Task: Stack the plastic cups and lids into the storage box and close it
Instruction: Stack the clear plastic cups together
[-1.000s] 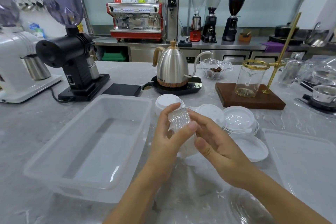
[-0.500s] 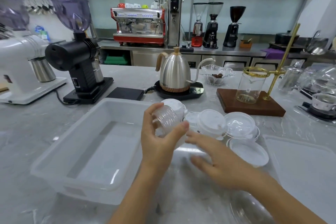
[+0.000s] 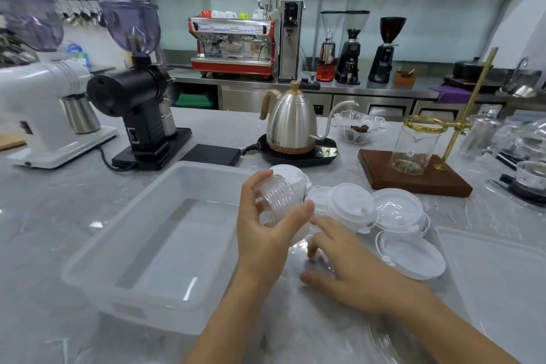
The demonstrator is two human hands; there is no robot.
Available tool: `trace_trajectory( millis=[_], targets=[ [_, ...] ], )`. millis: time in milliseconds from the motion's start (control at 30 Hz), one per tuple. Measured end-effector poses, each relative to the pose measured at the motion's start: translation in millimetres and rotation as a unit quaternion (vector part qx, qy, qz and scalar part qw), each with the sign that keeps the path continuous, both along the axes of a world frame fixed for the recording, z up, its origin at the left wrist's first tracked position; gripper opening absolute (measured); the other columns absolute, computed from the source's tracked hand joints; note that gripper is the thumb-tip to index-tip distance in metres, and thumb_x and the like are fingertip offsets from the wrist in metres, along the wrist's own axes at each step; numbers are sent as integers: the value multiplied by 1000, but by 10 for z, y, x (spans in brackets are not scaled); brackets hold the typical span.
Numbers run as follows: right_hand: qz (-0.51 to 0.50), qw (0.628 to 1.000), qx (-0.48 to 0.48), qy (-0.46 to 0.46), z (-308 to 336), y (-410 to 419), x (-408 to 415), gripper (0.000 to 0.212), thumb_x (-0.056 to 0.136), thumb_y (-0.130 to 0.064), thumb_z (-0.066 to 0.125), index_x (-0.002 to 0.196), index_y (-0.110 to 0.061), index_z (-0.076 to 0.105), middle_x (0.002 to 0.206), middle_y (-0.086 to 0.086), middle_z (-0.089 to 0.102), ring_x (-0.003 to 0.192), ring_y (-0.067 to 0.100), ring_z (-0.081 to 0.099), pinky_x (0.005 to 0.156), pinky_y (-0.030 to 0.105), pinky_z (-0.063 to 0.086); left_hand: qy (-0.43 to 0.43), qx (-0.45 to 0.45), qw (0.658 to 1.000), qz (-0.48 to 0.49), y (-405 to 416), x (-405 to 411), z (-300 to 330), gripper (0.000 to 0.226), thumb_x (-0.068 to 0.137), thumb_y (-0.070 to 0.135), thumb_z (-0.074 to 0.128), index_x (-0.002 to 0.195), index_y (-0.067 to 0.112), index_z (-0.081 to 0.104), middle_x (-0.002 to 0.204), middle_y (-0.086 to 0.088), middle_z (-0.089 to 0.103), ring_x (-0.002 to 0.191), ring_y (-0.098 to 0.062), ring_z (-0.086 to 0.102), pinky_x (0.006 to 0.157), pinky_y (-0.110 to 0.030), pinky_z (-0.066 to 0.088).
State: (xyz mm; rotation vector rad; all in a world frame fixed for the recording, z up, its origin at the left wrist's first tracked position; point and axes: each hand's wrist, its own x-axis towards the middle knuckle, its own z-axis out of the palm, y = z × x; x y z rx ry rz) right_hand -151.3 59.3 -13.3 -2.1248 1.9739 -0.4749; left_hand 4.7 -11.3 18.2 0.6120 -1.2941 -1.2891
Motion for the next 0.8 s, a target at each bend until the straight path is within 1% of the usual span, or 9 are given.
trace_trajectory(
  millis=[67,200,267,333,433,500,600,700,800],
  targets=[
    [-6,1000,-8,-27,34,33,12,40,84,-67,56,100,-31,47,156,-7,26,151,8,12,117,38,27,-11,1,1000,-3,-6,-2,-14,63,65,26,87,122,33,60,113,2,70,101,-14,69,79,-26,58],
    [1,1000,12,-2,87,133,-4,62,79,-70,61,128,-35,44,148,-15,32,143,3,23,117,32,26,-17,21,1000,-17,-28,-25,-33,67,58,42,86,120,40,61,117,0,71,108,-23,69,91,-38,57],
    [9,1000,15,-2,122,160,-14,70,79,-66,63,138,-36,40,141,-19,39,135,1,31,116,30,27,-12,40,999,-29,-45,-27,-39,65,57,42,85,117,41,62,116,-1,73,107,-24,70,92,-40,57],
    [0,1000,22,-11,160,188,-14,75,78,-59,69,143,-39,36,139,-21,38,133,-1,29,115,22,21,-5,61,997,-45,-53,-28,-43,66,57,38,86,118,38,62,111,0,75,100,-21,73,89,-41,59],
    [-23,998,28,-49,223,224,-46,83,73,-50,75,144,-47,32,133,-23,35,129,0,30,109,20,24,6,91,993,-71,-60,-20,-38,65,61,30,85,121,32,62,110,-3,75,94,-23,72,89,-54,58],
    [-30,993,10,-116,294,249,-86,80,72,-48,75,140,-54,35,124,-24,37,123,-4,37,102,16,32,8,106,991,-85,-65,-17,-35,66,58,35,85,120,32,63,111,-7,74,93,-25,71,91,-62,55],
    [-79,964,-84,-239,401,259,-141,62,63,-52,71,122,-59,52,117,-22,44,106,-3,48,88,15,45,6,131,984,-119,-73,-19,-45,62,58,36,84,118,33,65,106,-5,75,91,-21,72,93,-66,53],
    [-142,905,-147,-373,442,234,-173,50,56,-50,72,104,-41,63,113,-12,57,97,9,58,80,29,54,0,161,967,-195,-44,-21,-49,65,62,34,81,125,30,64,107,-6,76,95,-24,73,90,-59,55],
    [-140,860,-132,-473,460,212,-179,57,55,-45,79,101,-21,56,103,1,64,82,14,62,68,27,53,-24,169,951,-259,15,-41,-51,73,63,33,81,132,21,60,107,-9,71,97,-26,69,84,-54,57]
  ],
)
